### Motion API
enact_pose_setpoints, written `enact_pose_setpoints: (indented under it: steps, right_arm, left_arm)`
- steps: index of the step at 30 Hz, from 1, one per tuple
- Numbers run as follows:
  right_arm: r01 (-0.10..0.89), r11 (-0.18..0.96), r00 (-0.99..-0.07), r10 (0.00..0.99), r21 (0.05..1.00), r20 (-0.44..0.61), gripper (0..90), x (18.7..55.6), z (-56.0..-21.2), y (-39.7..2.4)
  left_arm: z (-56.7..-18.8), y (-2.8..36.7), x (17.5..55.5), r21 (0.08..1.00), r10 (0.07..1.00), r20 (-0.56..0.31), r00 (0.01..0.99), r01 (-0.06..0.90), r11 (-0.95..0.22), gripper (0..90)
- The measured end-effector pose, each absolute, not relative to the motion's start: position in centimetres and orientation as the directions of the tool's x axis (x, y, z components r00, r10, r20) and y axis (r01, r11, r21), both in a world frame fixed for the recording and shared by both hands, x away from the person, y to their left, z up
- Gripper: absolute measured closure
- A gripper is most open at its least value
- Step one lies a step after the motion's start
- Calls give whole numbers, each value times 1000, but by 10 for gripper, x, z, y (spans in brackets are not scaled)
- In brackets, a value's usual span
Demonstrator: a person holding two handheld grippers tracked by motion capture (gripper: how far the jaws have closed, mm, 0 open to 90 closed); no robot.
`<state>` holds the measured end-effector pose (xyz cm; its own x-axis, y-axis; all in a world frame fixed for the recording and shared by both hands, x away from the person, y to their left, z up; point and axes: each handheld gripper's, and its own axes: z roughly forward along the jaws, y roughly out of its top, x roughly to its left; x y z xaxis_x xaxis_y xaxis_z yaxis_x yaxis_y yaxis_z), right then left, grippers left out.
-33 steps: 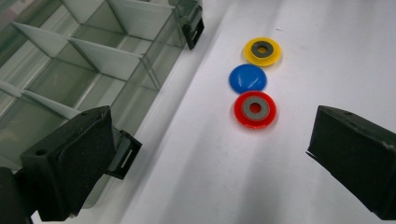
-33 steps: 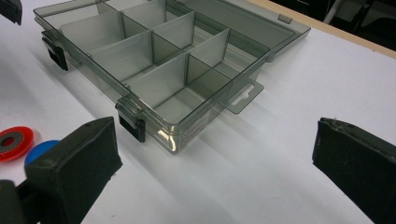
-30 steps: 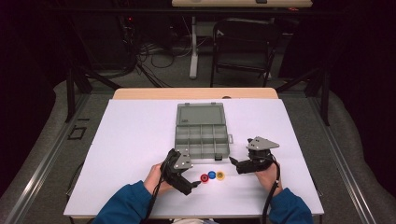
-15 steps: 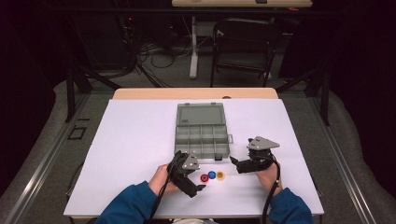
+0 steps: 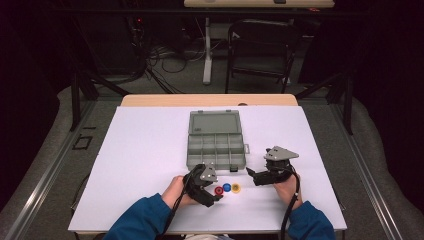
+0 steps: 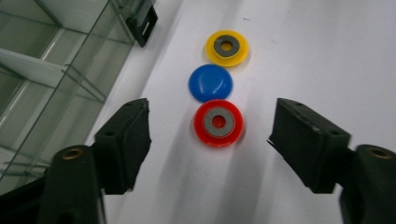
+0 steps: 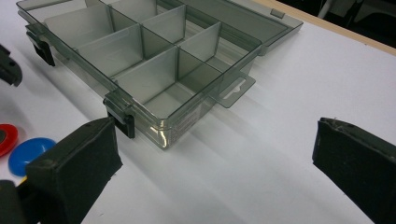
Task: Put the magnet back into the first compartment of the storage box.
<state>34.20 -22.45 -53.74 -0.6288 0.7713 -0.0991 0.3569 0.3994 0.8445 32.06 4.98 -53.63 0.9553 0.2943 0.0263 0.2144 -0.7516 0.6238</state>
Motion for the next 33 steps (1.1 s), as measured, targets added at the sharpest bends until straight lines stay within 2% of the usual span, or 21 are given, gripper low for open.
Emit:
enact_pose_setpoints:
  steps: [5, 16, 33]
  right_arm:
    - [357, 401, -631, 770, 844, -98, 0, 342, -538, -225]
    - [353, 401, -630, 770, 846, -102, 0, 342, -537, -225]
    - [348, 412, -627, 770, 842, -117, 0, 342, -537, -225]
  left_arm:
    - [-538, 46, 321, 615, 278, 18, 960, 209, -760, 416]
    - [-546, 44, 324, 609, 269, 7, 963, 210, -765, 601]
    - [-547, 48, 325, 614, 273, 5, 962, 213, -760, 618]
